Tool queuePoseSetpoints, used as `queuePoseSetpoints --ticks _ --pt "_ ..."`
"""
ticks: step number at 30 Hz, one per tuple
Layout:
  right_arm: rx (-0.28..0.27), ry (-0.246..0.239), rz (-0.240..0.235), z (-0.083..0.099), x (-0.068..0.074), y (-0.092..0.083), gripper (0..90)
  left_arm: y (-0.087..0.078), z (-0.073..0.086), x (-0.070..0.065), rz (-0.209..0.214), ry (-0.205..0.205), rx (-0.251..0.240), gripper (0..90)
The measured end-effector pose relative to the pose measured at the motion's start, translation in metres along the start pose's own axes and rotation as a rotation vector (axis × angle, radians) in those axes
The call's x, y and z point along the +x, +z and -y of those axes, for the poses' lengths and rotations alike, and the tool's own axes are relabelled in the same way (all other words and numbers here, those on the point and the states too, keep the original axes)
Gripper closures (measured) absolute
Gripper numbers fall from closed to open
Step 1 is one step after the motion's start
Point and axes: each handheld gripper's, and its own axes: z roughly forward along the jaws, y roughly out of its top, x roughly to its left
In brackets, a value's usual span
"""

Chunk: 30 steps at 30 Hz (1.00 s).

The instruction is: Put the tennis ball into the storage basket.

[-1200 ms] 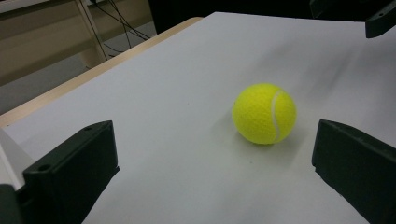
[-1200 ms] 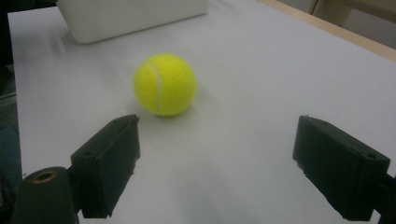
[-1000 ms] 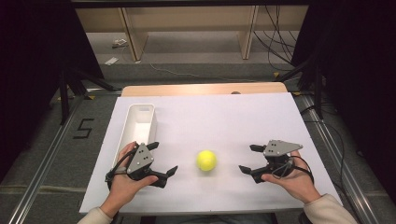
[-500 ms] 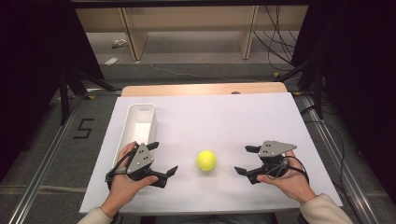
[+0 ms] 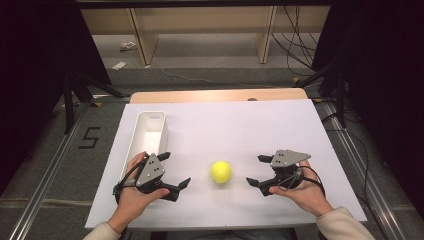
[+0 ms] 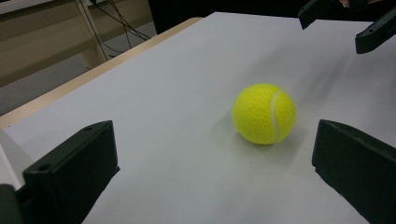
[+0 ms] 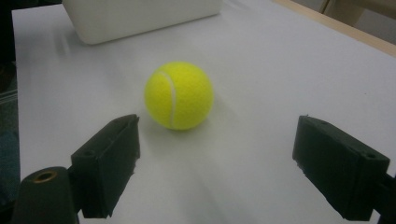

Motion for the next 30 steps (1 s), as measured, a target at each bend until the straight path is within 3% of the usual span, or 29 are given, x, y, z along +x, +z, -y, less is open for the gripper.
queuePoseSetpoints --ticks 30 --pt "0.028 -0.021 -0.038 -0.014 0.009 0.038 15.6 0.000 -0.001 0.000 0.001 0.005 0.000 0.0"
